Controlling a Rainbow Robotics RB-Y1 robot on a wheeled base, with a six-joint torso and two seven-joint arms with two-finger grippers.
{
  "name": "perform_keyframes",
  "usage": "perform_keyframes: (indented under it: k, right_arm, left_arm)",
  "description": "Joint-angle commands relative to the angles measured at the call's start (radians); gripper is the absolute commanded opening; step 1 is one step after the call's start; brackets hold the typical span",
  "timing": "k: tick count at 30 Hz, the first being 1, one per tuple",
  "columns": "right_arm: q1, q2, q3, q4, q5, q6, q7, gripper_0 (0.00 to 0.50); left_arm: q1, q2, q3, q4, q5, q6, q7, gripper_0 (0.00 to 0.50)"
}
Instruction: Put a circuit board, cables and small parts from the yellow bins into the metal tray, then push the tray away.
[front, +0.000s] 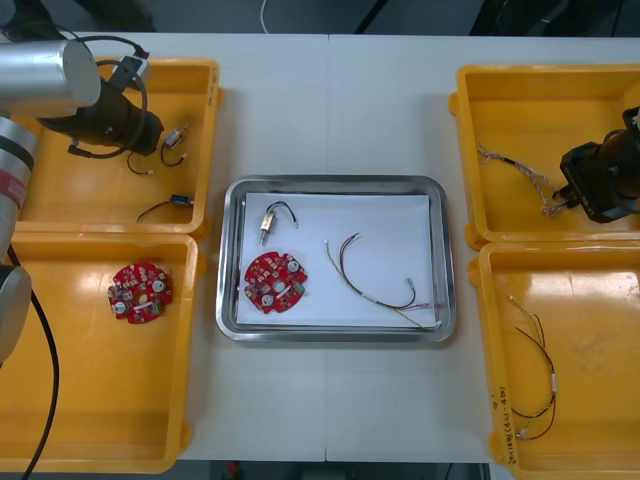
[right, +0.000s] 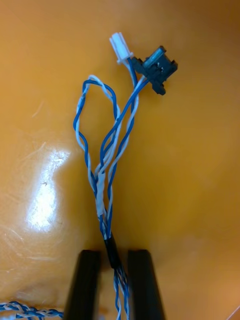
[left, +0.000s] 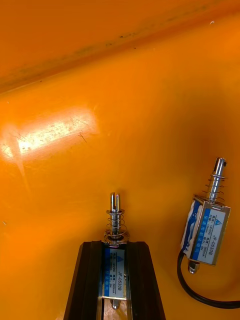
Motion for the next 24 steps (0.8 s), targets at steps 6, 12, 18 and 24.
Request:
perform_keyframes:
  k: [6,12,18,24]
  right_arm:
    - [0.042,-0.014,0.016,-0.018,-0.015,-0.009,0.019,0.000]
    - [0.042,-0.034,0.010,-0.108,-0.014,0.083,0.033,0.000]
    - [0.041,-0.054,0.000,-0.268,-0.009,0.220,0.050,0.000]
    - [0.042,-0.076,-0.010,-0.393,-0.010,0.370,0.076,0.000]
  left_arm:
    - [-0.019,0.080,0.013,-0.068,-0.004,0.086,-0.075,0.000]
    - [-0.019,0.107,0.047,-0.153,-0.006,0.218,-0.061,0.000]
    - [-0.019,0.113,0.074,-0.217,-0.016,0.312,-0.033,0.000]
    - [-0.005,0.113,0.082,-0.311,-0.033,0.414,0.020,0.000]
